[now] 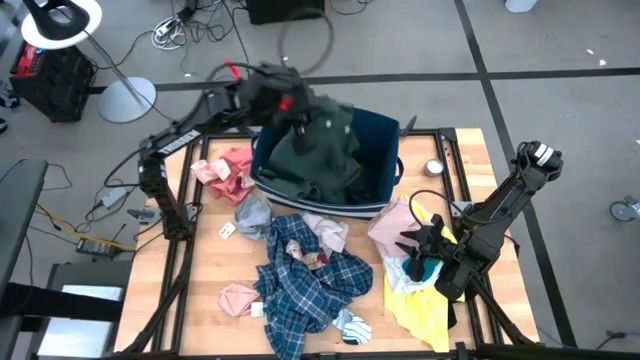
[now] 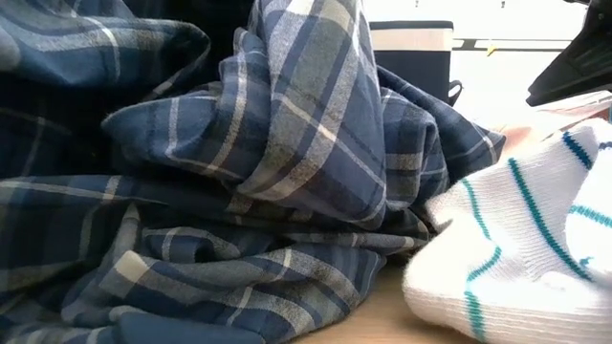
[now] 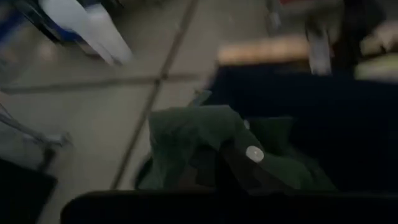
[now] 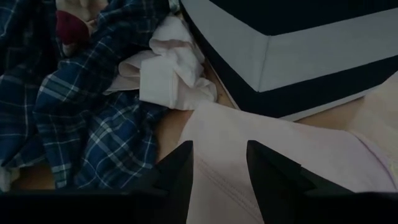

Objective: Sort clothes
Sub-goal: Put the green shirt into the blue bin

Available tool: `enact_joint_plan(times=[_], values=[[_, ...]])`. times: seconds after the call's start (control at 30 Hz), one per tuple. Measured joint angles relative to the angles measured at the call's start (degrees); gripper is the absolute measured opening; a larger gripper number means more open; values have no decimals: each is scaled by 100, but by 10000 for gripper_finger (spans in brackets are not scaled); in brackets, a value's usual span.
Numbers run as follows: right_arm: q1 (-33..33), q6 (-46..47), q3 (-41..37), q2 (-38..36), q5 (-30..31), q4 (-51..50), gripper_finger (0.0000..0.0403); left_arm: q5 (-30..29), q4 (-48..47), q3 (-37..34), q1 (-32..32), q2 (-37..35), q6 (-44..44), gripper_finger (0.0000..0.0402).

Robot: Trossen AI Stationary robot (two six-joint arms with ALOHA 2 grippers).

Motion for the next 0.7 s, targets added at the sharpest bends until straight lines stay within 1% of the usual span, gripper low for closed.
enact_joint_plan(times=[0.13, 0.23, 0.37, 0.6, 0.7], values=[[0, 13, 0, 0, 2, 5, 151, 86, -596, -6, 0, 446, -24, 1], [0, 15, 0, 0, 2, 19, 151, 187, -840, -7, 0, 822, -55, 1], [0, 15, 0, 0, 0, 26, 151, 340, -863, -7, 0, 1356, -148, 1], [0, 13, 0, 0, 0, 26, 151, 385, -825, -9, 136, 2219, -170, 1], [0, 13, 0, 0, 0, 26, 151, 573, -827, -9, 210, 2470, -175, 2]])
